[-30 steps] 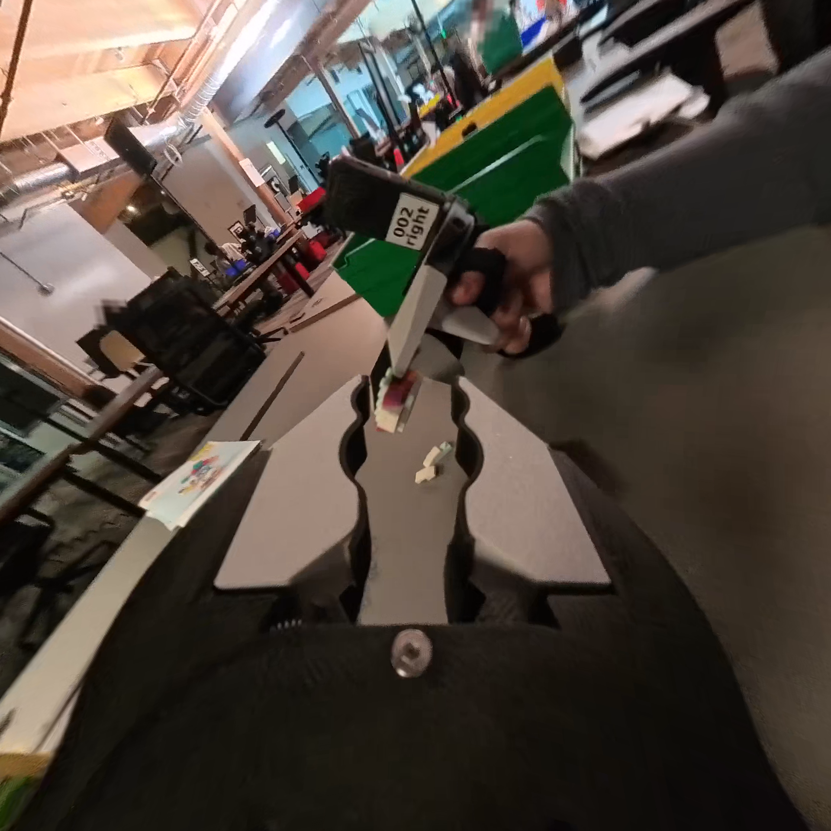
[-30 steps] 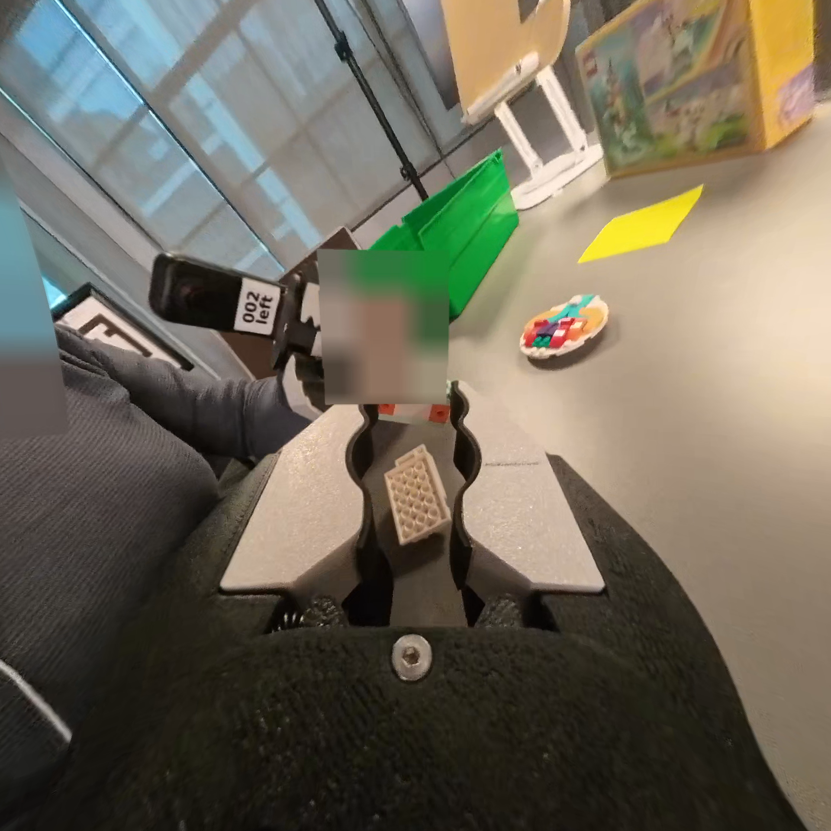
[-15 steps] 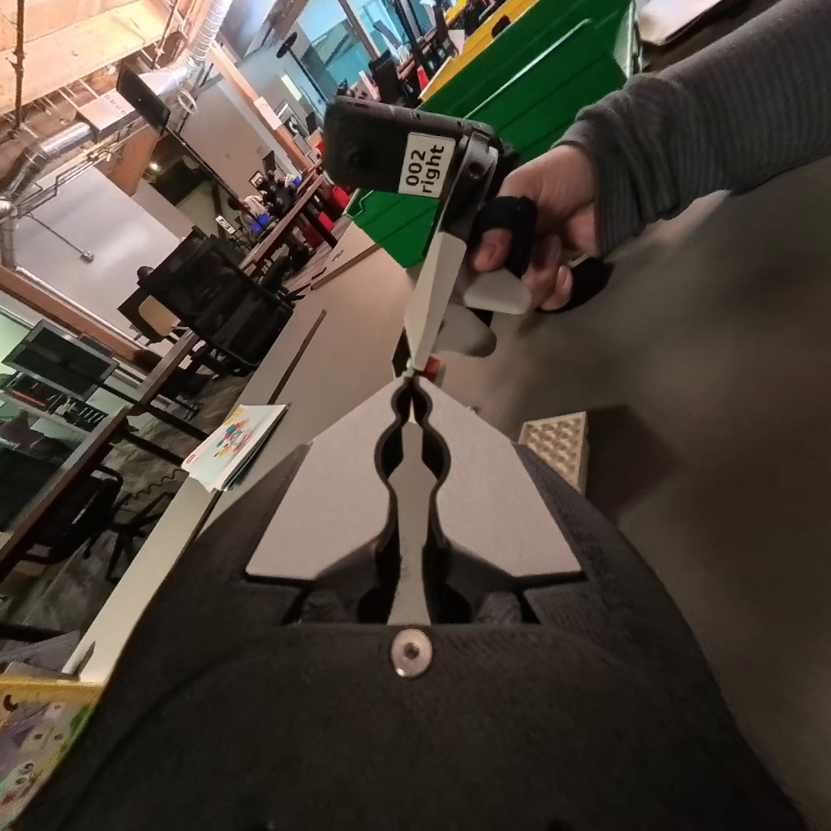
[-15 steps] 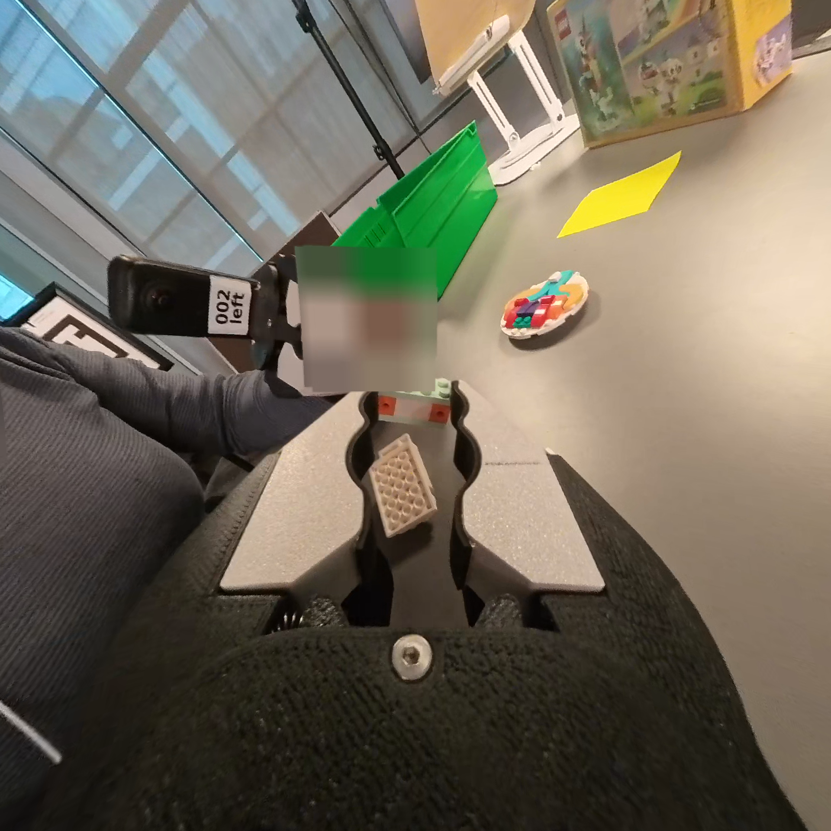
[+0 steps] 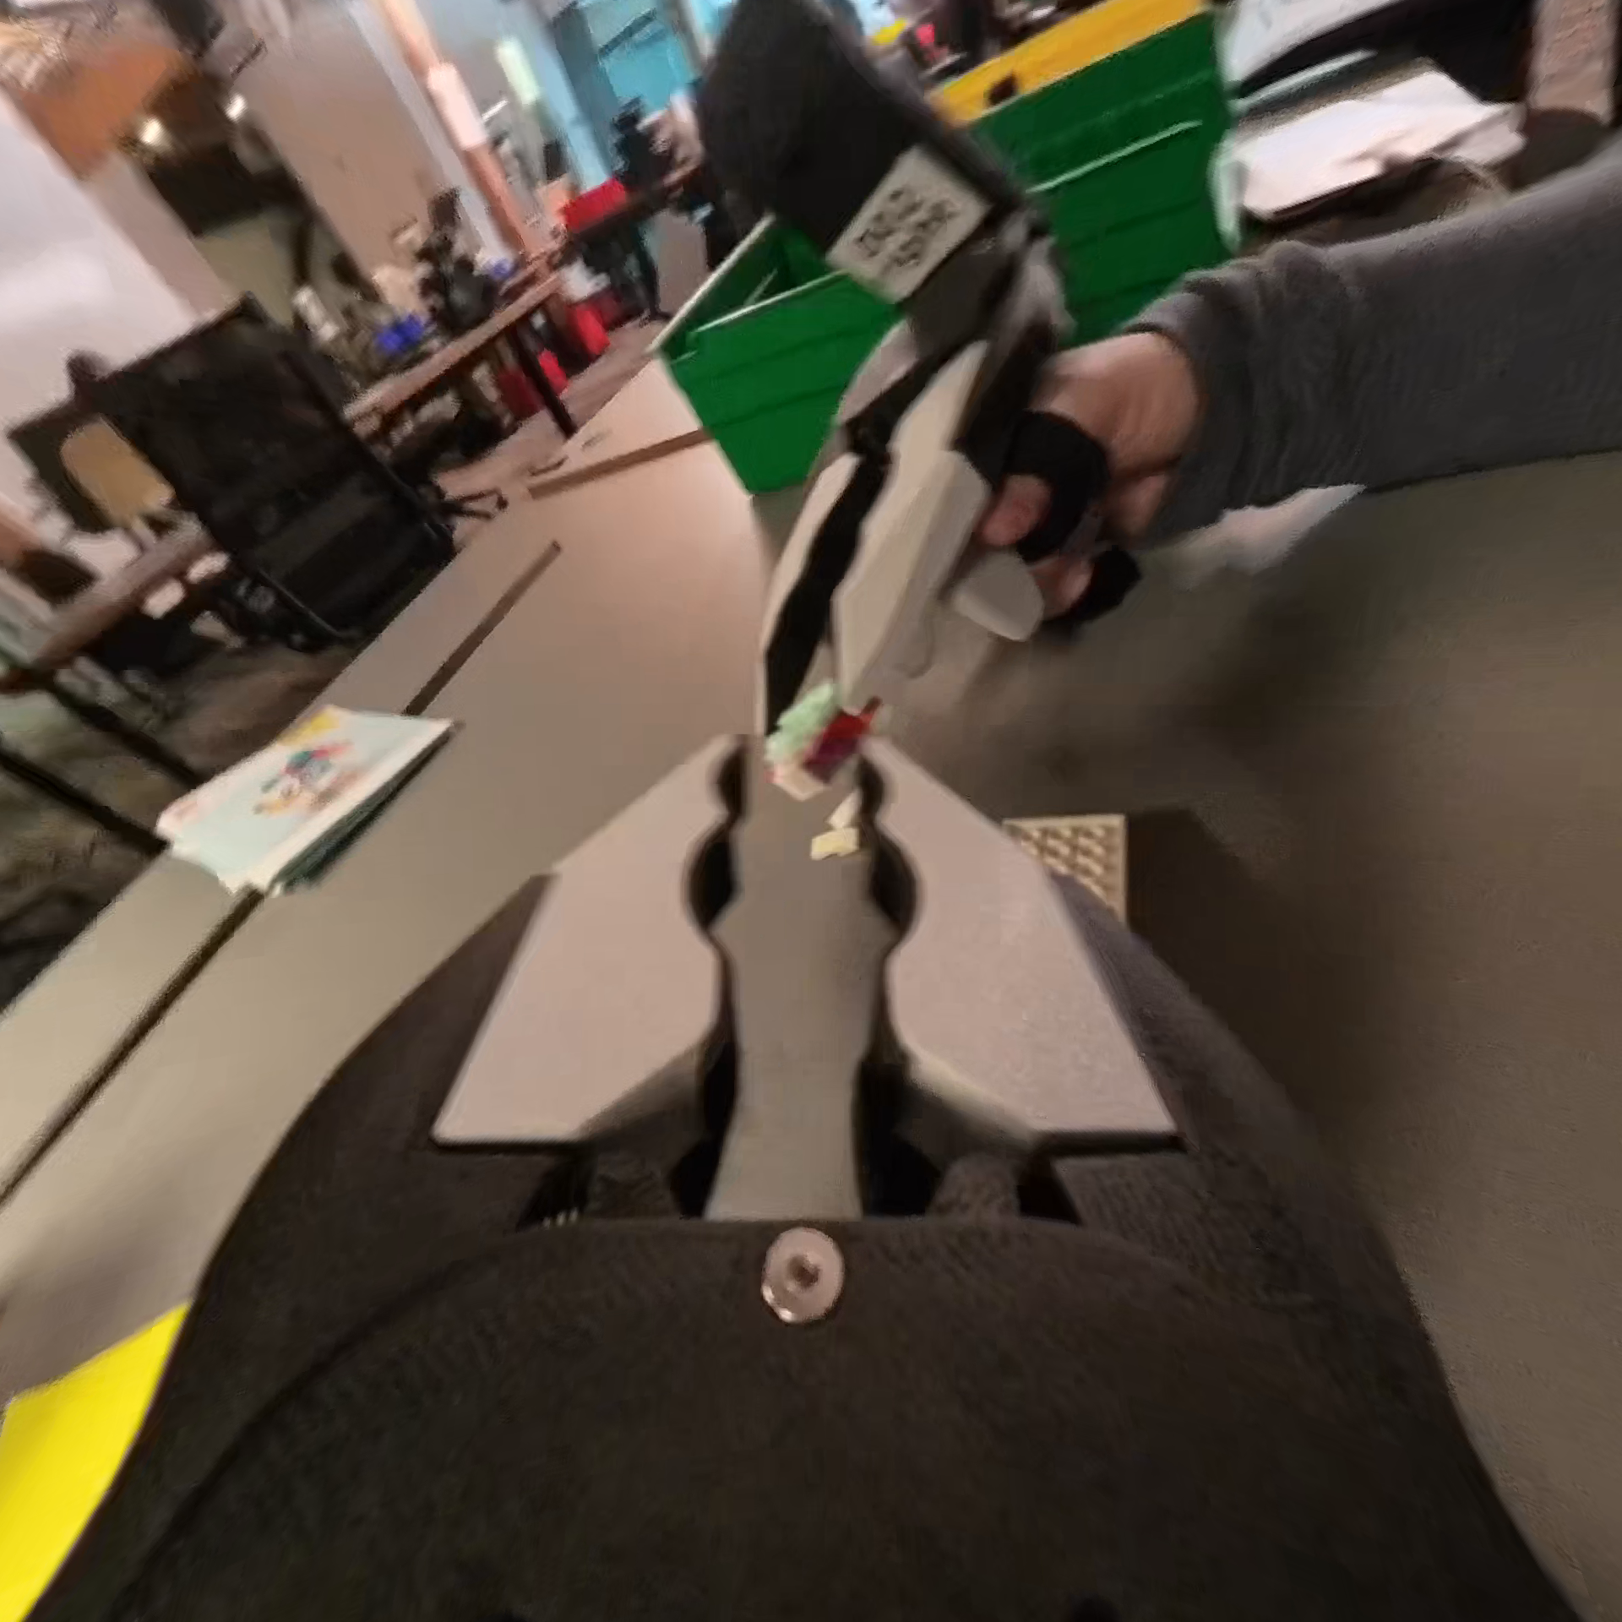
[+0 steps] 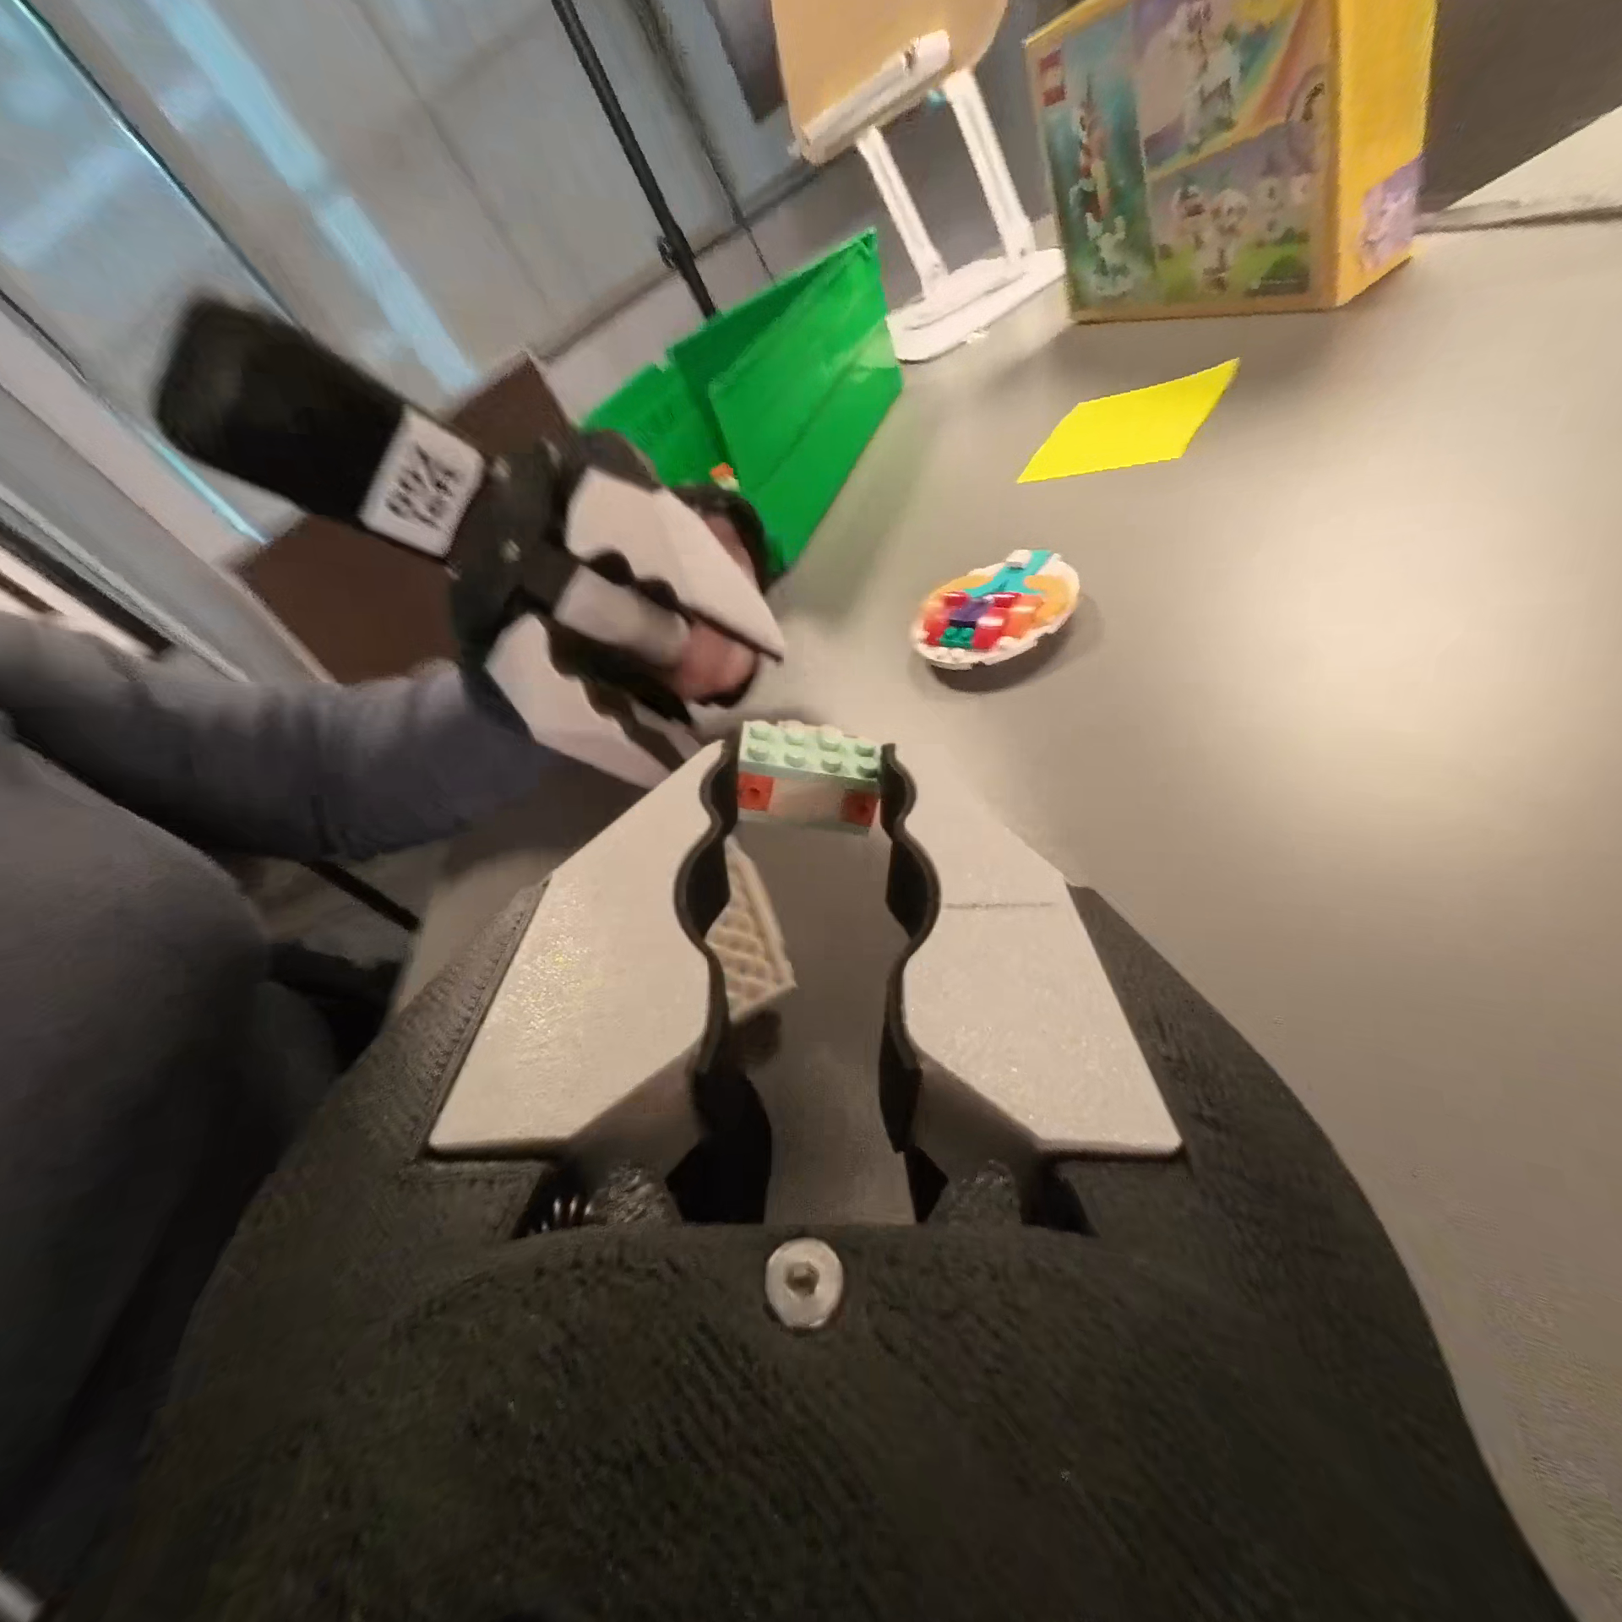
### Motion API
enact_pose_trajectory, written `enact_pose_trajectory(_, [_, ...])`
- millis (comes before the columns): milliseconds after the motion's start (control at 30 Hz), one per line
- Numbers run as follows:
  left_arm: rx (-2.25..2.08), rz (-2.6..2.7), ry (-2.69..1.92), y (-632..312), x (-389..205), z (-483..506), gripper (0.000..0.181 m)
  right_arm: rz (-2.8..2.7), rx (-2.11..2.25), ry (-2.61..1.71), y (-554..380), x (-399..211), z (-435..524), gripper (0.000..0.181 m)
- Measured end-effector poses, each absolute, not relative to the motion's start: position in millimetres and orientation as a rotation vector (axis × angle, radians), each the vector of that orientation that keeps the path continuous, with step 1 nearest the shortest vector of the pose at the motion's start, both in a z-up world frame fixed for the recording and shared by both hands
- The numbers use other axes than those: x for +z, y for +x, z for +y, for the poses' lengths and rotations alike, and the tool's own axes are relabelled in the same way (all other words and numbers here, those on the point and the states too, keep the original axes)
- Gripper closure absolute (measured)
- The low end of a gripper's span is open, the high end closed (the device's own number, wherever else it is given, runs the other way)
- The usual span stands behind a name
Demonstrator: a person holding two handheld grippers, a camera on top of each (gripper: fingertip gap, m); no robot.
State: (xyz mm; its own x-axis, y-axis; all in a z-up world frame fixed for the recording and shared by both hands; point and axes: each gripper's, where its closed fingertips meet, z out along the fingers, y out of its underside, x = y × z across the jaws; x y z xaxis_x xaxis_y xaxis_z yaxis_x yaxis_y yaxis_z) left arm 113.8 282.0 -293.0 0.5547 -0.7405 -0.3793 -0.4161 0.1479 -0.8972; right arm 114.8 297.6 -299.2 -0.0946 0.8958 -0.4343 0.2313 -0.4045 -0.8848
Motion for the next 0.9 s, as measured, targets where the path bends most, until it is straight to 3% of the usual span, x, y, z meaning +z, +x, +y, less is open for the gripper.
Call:
enact_pose_trajectory(33, [-0.311, 1.088, -1.456, 118, -295, 277, 0.148, -1.199, 1.641, -1.632, 115, -295, 295, 0.151])
enact_pose_trajectory(100, [-0.269, 1.117, -1.468, 122, -302, 278, 0.144, -1.127, 1.832, -1.622, 115, -285, 289, 0.151])
enact_pose_trajectory(233, [-0.186, 1.115, -1.443, 121, -301, 282, 0.162, -1.093, 1.973, -1.614, 115, -280, 283, 0.152])
enact_pose_trajectory(667, [-0.324, 1.12, -1.425, 123, -291, 271, 0.166, -1.104, 2.029, -1.635, 116, -281, 279, 0.151])
enact_pose_trajectory(733, [-0.318, 1.099, -1.459, 122, -291, 274, 0.167, -1.083, 2.004, -1.604, 115, -278, 282, 0.145])
enact_pose_trajectory(800, [-0.375, 1.041, -1.523, 118, -290, 279, 0.169, -1.12, 1.913, -1.491, 115, -269, 281, 0.117])
enact_pose_trajectory(900, [-0.674, 0.942, -1.594, 120, -285, 273, 0.171, -1.293, 1.632, -1.372, 114, -273, 274, 0.131])
